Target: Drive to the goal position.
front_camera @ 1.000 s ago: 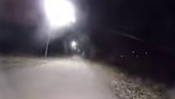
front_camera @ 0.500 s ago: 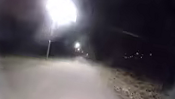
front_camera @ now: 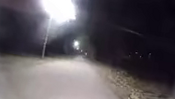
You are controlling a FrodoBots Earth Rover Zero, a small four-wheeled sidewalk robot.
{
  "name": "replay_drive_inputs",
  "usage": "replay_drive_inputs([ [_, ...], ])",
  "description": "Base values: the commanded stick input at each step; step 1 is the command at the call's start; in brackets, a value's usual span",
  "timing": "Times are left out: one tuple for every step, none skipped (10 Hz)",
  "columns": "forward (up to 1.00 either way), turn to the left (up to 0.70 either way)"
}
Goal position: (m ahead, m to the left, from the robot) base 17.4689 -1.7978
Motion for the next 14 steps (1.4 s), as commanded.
replay_drive_inputs([
  [1.00, 0.00],
  [1.00, 0.00],
  [1.00, 0.21],
  [1.00, 0.40],
  [1.00, 0.31],
  [1.00, 0.18],
  [1.00, 0.03],
  [1.00, 0.00],
  [1.00, 0.00],
  [1.00, 0.00],
  [1.00, 0.00],
  [1.00, 0.04],
  [1.00, 0.30],
  [1.00, 0.40],
])
